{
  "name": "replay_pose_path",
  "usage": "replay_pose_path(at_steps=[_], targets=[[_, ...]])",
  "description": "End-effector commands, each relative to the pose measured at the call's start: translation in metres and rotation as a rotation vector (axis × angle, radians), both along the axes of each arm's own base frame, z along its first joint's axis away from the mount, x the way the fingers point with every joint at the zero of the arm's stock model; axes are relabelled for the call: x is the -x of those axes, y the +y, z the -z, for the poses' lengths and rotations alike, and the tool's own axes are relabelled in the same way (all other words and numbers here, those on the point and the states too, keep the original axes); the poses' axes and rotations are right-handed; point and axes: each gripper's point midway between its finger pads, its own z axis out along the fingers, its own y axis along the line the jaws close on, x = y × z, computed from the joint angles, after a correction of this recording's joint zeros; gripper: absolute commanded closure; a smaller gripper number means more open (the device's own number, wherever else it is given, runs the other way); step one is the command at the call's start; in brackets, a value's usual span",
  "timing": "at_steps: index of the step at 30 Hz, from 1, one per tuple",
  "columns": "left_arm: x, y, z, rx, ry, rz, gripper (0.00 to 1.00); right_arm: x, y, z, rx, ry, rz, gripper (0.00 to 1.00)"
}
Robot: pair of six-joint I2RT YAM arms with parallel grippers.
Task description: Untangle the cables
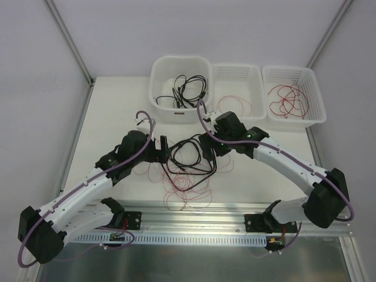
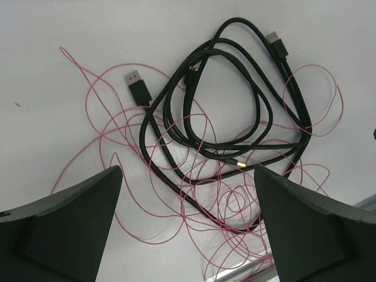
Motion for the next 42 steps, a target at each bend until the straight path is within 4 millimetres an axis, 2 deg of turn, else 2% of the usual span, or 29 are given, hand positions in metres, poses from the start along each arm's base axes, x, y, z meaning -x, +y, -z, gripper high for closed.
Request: replay_pose_path(at_steps=[1,5,7,12,16,18,23,26,29,30,33,34,35,36,37,38,40,41,42], targets=[[0.000,0.005,0.029,0.034,0.124,-0.121,0.03,-0.013,0.008,0.011,0.001,-0.005,0.038,0.15],[0.000,0.008,0.052,-0.006,0.186,-0.155,0.04,-0.019,0.029,0.030,0.003,0.045,0.010,0.22],[0.000,0.010,0.057,-0.019,0.197,-0.164,0.04,-0.023,0.039,0.036,0.001,0.054,-0.003,0.27],[0.004,0.012,0.067,-0.020,0.222,-0.178,0.05,-0.037,0.060,0.064,0.031,0.085,0.005,0.40],[0.006,0.012,0.076,-0.018,0.243,-0.185,0.05,-0.043,0.065,0.082,0.064,0.106,0.029,0.53],[0.010,0.012,0.085,-0.020,0.263,-0.187,0.06,-0.043,0.065,0.090,0.082,0.115,0.040,0.53],[0.012,0.009,0.096,-0.003,0.287,-0.189,0.07,-0.046,0.049,0.111,0.164,0.118,0.108,0.58],[0.012,0.006,0.105,0.005,0.303,-0.192,0.09,-0.043,0.042,0.125,0.199,0.133,0.127,0.64],[0.012,0.003,0.115,0.013,0.326,-0.199,0.13,-0.041,0.042,0.128,0.202,0.134,0.126,0.73],[0.011,0.002,0.117,0.016,0.332,-0.202,0.13,-0.041,0.042,0.126,0.199,0.130,0.127,0.85],[0.008,0.000,0.127,0.014,0.350,-0.215,0.25,-0.042,0.041,0.109,0.185,0.102,0.132,0.99],[0.008,0.000,0.133,0.006,0.364,-0.222,0.38,-0.042,0.037,0.103,0.188,0.092,0.140,0.99],[0.006,-0.001,0.135,0.006,0.367,-0.225,0.43,-0.043,0.036,0.088,0.171,0.062,0.140,0.99],[0.006,-0.002,0.136,0.006,0.371,-0.230,0.51,-0.043,0.033,0.081,0.169,0.048,0.143,0.99],[0.006,-0.001,0.141,-0.002,0.385,-0.235,0.62,-0.042,0.028,0.075,0.183,0.035,0.147,0.99],[0.005,-0.002,0.141,0.000,0.385,-0.236,0.70,-0.043,0.024,0.059,0.166,0.003,0.149,0.99],[0.005,-0.003,0.141,0.004,0.388,-0.236,0.82,-0.043,0.010,0.049,0.198,-0.032,0.177,0.99],[0.005,-0.004,0.139,0.007,0.384,-0.231,0.95,-0.044,0.004,0.044,0.212,-0.048,0.184,0.99],[0.005,-0.004,0.138,0.010,0.379,-0.230,0.97,-0.043,-0.003,0.036,0.213,-0.067,0.196,0.99]])
